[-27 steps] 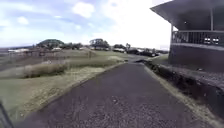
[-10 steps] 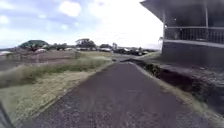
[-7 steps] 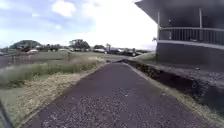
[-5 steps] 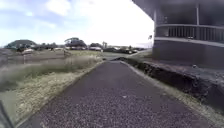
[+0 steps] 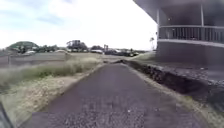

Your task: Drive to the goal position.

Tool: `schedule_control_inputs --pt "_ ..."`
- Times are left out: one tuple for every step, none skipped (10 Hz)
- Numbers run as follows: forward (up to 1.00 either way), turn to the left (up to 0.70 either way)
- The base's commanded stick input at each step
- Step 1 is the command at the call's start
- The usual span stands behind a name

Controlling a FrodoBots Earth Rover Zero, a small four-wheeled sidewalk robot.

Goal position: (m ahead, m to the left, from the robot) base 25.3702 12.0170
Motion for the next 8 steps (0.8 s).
schedule_control_inputs --pt "0.7 0.0" --pt "0.7 0.0" --pt "0.7 0.0" --pt "0.7 0.0" --pt "0.7 0.0" --pt "0.7 0.0" --pt "0.7 0.0" --pt "0.7 0.0"
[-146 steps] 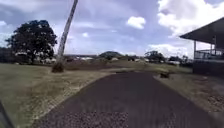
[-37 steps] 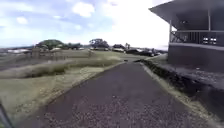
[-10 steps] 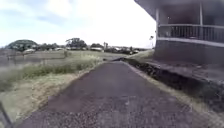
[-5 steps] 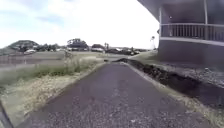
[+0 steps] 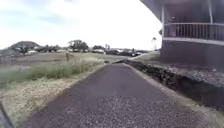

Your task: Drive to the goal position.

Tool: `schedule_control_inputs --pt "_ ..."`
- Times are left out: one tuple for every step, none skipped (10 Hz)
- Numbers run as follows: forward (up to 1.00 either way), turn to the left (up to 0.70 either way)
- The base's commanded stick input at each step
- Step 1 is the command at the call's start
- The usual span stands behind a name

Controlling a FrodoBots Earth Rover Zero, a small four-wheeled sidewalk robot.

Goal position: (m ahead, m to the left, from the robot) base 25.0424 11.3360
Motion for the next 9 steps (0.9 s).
schedule_control_inputs --pt "0.7 0.0" --pt "0.7 0.0" --pt "0.7 0.0" --pt "0.7 0.0" --pt "0.7 0.0" --pt "0.7 0.0" --pt "0.7 0.0" --pt "0.7 0.0" --pt "0.7 0.0"
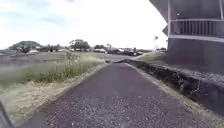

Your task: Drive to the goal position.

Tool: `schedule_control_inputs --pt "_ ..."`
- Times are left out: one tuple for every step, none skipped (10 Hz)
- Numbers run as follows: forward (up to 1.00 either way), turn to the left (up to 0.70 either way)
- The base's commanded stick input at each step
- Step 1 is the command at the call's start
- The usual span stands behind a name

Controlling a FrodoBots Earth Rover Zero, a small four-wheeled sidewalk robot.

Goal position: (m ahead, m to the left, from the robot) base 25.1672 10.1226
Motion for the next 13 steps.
schedule_control_inputs --pt "0.7 0.0" --pt "0.7 0.0" --pt "0.7 0.0" --pt "0.7 -0.05" --pt "0.7 -0.3" --pt "0.7 -0.35" --pt "0.7 -0.35" --pt "0.7 -0.22" --pt "0.7 0.0" --pt "0.7 0.0" --pt "0.7 0.0" --pt "0.7 0.0" --pt "0.7 0.0"
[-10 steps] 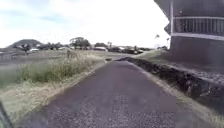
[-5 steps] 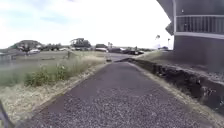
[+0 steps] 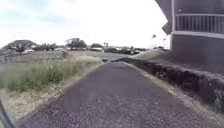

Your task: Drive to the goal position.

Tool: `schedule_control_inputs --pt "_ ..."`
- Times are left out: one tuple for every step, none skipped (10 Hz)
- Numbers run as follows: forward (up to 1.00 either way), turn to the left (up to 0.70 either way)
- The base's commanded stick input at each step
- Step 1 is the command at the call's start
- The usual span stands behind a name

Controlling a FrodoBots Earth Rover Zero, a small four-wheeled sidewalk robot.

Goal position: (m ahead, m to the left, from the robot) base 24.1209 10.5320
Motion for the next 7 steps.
schedule_control_inputs --pt "0.7 0.0" --pt "0.7 0.0" --pt "0.7 0.0" --pt "0.7 0.0" --pt "0.7 0.0" --pt "0.7 0.0" --pt "0.7 0.0"
